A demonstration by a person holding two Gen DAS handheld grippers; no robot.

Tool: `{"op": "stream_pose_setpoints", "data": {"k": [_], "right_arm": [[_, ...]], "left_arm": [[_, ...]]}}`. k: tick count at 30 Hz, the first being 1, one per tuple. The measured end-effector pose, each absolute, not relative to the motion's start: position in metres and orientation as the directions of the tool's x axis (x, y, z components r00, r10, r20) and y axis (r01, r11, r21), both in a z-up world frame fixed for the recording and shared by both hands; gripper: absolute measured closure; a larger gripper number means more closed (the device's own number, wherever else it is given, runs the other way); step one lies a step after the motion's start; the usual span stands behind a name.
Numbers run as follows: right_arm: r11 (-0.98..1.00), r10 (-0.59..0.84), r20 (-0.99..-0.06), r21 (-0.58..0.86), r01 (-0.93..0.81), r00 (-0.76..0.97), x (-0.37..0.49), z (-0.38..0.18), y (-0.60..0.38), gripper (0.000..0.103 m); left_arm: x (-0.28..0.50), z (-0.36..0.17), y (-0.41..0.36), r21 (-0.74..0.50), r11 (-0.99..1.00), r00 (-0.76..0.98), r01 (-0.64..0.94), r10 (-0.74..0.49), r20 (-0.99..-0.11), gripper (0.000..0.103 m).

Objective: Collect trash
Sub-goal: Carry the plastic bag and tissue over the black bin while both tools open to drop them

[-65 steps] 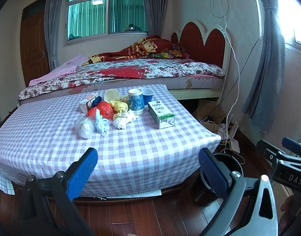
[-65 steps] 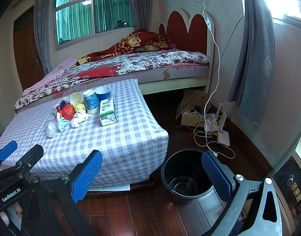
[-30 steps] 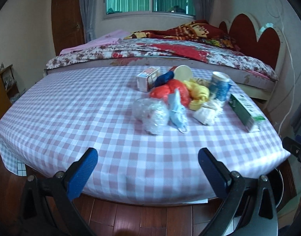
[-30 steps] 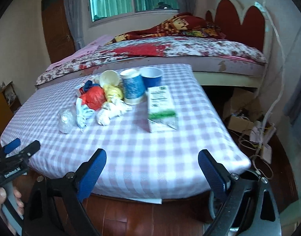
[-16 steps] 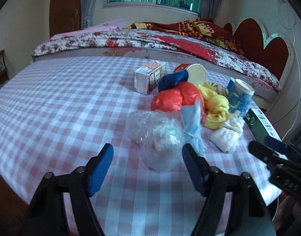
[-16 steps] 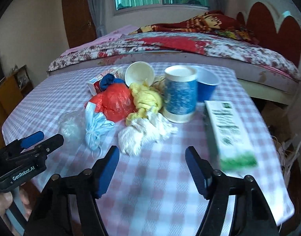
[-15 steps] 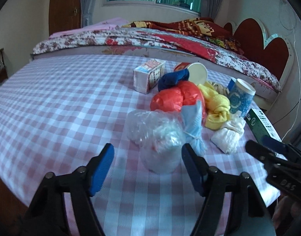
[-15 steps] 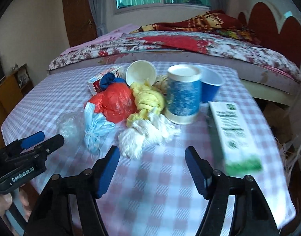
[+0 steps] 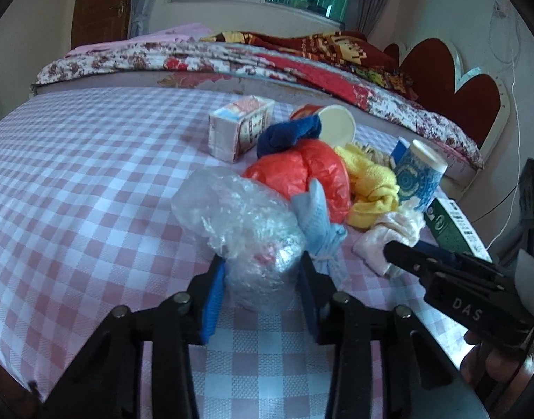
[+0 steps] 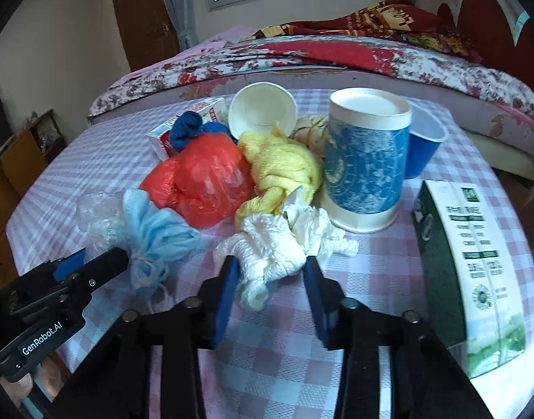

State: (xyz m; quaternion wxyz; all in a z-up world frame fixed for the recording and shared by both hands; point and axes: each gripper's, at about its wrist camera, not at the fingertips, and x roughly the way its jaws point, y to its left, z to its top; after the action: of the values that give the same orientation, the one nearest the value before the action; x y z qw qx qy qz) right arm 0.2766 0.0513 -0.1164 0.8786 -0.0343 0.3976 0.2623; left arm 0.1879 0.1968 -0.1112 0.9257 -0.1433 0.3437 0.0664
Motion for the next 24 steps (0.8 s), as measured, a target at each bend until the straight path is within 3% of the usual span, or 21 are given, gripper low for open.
{"op": "stream_pose_setpoints", "data": {"k": [9,24], "right_arm": [[0.854,0.475,-0.646,0.174,-0.491,0.597,0.24,-0.081,0.025,0.07],[0.933,0.355,-0.566,0.162,-0.322,0.744,0.158,-0.033,-0.103,0.07]], "left_arm": [[0.152,-0.082,0.196,-0.156,0.955,0.791,-0.253,0.111,-0.602,0.063],[0.116,-0.04,0.079,-0.162,0.987,0.843,-0.011,-0.078,-0.532,0.064]]}}
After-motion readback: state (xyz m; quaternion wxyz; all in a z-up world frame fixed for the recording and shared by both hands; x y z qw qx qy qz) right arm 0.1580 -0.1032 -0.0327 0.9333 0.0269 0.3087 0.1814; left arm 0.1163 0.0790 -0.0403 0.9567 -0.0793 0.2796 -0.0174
